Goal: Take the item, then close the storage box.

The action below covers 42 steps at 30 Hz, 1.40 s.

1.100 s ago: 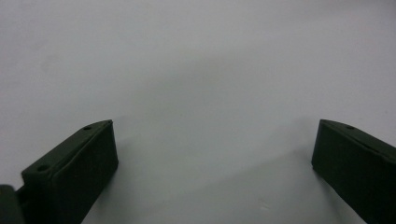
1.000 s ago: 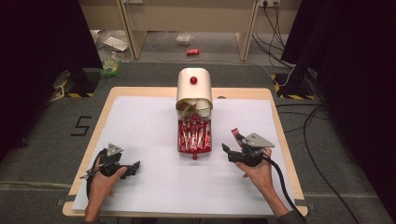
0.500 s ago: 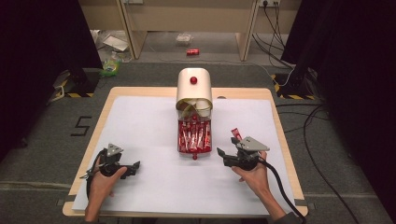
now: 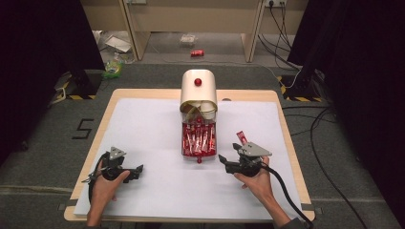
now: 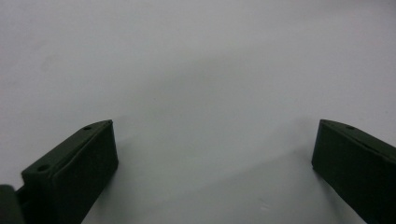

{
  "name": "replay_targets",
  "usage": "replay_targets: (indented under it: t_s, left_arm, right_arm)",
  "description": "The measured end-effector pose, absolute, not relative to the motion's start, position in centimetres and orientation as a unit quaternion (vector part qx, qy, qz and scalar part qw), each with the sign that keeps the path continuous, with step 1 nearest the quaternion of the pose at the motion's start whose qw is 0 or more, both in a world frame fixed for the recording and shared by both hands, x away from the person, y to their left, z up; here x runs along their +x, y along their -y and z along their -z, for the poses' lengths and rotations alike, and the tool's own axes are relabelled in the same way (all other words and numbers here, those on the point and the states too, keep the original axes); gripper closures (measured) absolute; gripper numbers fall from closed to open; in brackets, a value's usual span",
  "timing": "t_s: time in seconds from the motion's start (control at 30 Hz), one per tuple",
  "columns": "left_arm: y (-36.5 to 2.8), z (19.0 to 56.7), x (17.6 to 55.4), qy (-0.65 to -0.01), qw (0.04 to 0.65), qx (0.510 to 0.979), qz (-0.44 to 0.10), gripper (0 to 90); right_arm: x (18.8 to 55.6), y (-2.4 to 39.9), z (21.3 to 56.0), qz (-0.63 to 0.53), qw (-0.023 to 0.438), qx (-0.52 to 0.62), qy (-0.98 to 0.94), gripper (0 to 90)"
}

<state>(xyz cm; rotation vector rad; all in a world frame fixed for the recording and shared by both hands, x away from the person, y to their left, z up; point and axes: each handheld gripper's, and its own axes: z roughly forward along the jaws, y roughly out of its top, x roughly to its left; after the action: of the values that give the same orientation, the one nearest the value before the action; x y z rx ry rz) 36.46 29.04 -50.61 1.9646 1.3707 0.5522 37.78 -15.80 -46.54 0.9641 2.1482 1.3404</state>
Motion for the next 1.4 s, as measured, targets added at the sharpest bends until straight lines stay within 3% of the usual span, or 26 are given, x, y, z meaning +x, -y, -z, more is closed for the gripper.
replay_targets:
  t_s: [1.4]
  left_arm:
    - [-29.0, 50.6, 36.5, -0.525, 0.335, 0.753, -0.212, 0.0]
  right_arm:
    - [38.3, 13.2, 47.9, -0.46, 0.228, 0.325, -0.794, 25.2]
